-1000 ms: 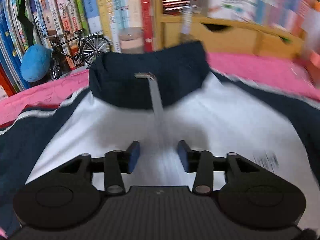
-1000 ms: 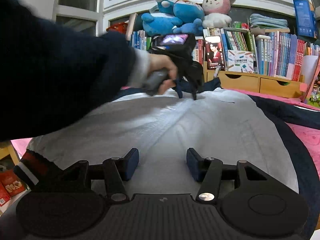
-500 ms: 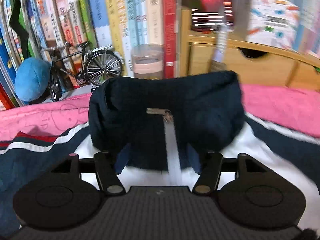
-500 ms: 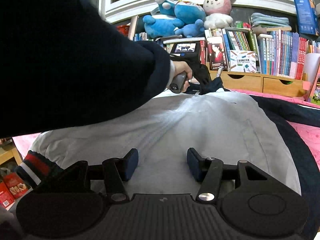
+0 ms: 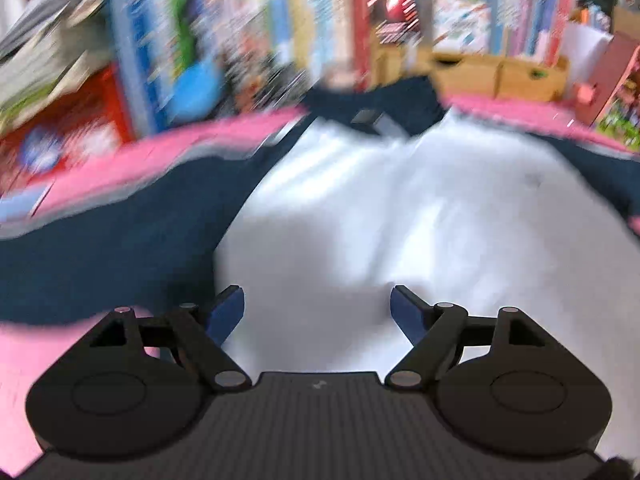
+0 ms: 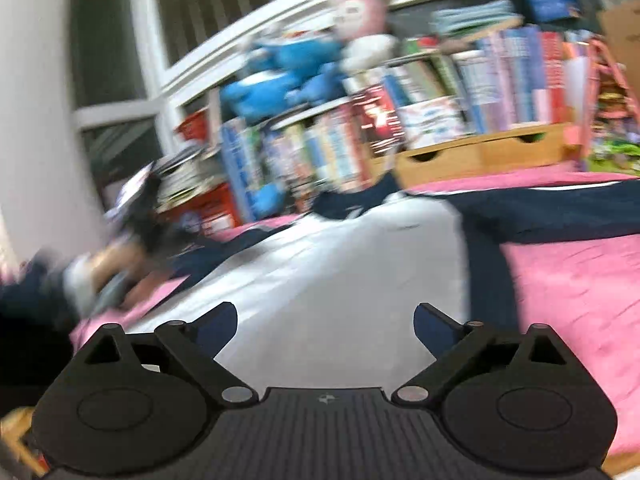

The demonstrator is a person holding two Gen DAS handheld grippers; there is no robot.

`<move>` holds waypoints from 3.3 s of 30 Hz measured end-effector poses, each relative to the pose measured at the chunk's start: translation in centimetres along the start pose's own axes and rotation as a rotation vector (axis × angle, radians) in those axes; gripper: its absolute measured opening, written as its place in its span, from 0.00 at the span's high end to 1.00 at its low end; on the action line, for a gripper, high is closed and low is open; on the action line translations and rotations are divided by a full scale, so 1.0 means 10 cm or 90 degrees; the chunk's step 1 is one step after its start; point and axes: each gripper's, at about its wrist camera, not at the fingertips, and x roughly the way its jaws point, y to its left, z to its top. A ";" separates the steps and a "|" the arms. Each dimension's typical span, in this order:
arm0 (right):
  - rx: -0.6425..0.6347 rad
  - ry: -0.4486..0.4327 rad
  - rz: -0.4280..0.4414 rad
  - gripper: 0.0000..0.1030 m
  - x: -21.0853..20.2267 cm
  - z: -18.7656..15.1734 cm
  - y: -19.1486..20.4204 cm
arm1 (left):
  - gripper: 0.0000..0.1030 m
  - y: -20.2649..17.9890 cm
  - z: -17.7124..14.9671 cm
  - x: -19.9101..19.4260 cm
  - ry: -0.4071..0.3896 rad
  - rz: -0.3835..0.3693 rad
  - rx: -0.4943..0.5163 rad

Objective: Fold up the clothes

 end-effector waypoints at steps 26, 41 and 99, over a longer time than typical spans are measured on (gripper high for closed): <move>-0.240 0.181 -0.184 0.22 2.38 0.69 0.00 | 0.17 0.92 0.22 0.48 -0.047 0.111 -0.064; 0.152 -0.007 -0.321 0.03 0.78 1.08 -2.40 | 0.37 1.35 0.12 0.05 -0.050 0.200 -0.160; -0.269 0.088 -0.176 0.00 1.20 0.34 -0.28 | 0.50 -0.40 0.25 0.18 0.056 -0.356 -0.276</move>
